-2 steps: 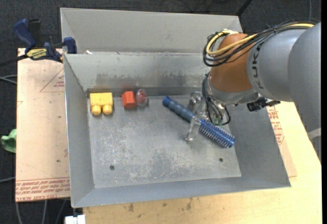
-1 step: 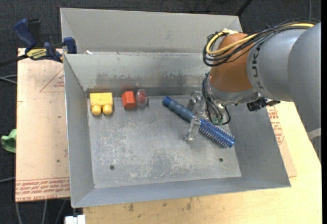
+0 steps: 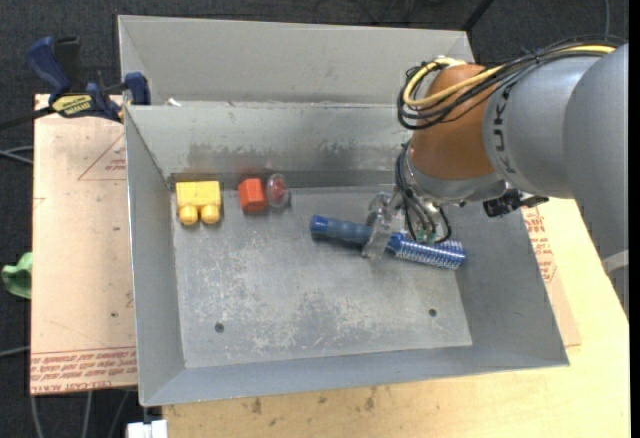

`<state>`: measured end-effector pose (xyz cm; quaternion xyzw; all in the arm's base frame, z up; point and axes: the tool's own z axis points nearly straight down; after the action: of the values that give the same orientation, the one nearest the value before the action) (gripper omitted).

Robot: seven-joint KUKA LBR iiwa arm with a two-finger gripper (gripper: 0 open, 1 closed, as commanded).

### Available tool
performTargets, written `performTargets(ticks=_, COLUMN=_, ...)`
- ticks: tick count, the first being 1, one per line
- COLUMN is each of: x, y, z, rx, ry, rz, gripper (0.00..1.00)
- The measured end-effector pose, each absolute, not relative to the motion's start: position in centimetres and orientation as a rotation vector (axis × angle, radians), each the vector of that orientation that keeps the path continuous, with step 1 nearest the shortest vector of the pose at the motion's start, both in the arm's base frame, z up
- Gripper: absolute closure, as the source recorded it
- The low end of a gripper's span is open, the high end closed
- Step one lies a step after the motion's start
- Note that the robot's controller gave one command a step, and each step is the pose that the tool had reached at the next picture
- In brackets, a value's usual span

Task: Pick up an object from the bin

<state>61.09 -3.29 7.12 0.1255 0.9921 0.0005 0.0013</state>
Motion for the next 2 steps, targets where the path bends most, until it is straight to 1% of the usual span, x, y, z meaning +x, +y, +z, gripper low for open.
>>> performTargets(ticks=1, x=61.3, y=-3.3, z=15.3, rx=0.390, ry=3.107, rz=0.003, gripper=1.00)
performTargets(ticks=2, x=61.4, y=-3.3, z=17.5, rx=0.387, ry=3.113, rz=0.002, gripper=1.00)
